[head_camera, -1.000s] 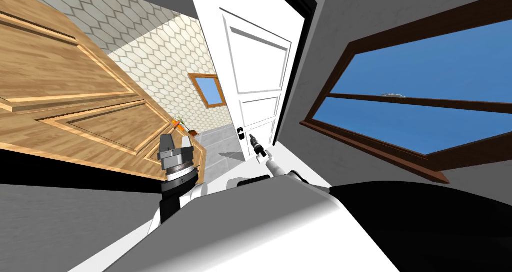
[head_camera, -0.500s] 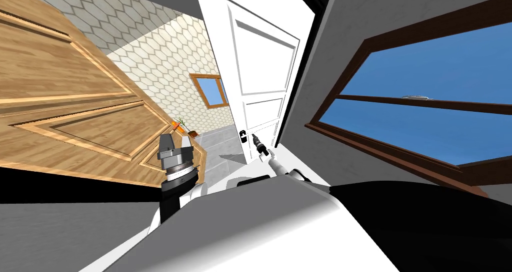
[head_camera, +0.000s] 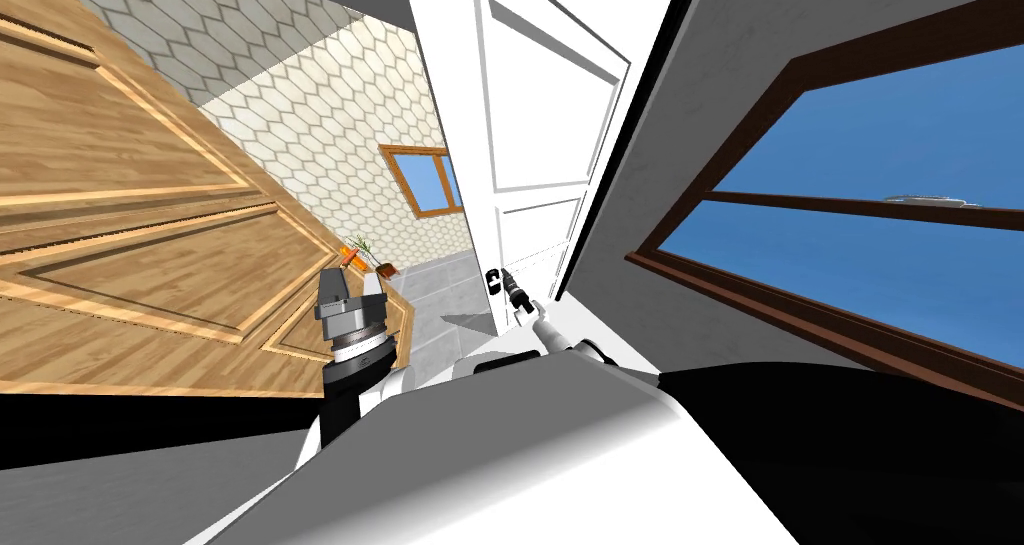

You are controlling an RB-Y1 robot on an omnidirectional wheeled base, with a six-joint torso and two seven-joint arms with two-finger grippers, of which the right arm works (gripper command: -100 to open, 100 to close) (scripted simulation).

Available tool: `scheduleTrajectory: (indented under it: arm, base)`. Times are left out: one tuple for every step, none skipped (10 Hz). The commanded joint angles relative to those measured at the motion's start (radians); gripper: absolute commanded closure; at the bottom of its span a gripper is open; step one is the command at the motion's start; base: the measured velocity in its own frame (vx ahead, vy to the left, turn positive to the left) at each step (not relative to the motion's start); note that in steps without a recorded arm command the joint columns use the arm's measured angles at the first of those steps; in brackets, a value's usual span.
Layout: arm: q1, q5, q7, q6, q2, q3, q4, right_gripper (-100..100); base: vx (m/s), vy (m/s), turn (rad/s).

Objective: Push the door open

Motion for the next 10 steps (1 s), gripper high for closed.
scheduleTrajectory:
  arm:
    - [0.000, 0.000, 0.000, 0.000, 0.000, 0.000, 0.000, -100]
    - [0.000, 0.000, 0.000, 0.000, 0.000, 0.000, 0.000, 100]
    - [0.000, 0.000, 0.000, 0.000, 0.000, 0.000, 0.000, 100]
    - [0.000, 0.000, 0.000, 0.000, 0.000, 0.000, 0.000, 100]
    - [0.000, 0.000, 0.000, 0.000, 0.000, 0.000, 0.000, 100]
    - [0.000, 0.000, 0.000, 0.000, 0.000, 0.000, 0.000, 100]
    - [0.000, 0.000, 0.000, 0.000, 0.000, 0.000, 0.000, 100]
    - [-0.006, -0.003, 0.003, 0.000, -0.011, -0.013, -0.002, 100]
    - [-0.006, -0.004, 0.004, 0.000, -0.014, -0.017, -0.002, 100]
    - [-0.007, -0.005, 0.007, 0.000, -0.022, -0.027, -0.001, 100]
  base:
    - [0.069, 0.017, 0.003]
    - [-0.008, -0.001, -0.003]
    - [-0.017, -0.007, 0.007]
    - [-0.009, -0.005, 0.012]
    - [0.000, 0.000, 0.000]
    - [0.000, 0.000, 0.000]
    - [0.000, 0.000, 0.000]
    - [0.096, 0.078, -0.018]
    - [0.140, 0.103, -0.058]
    - [0.152, 0.112, -0.055]
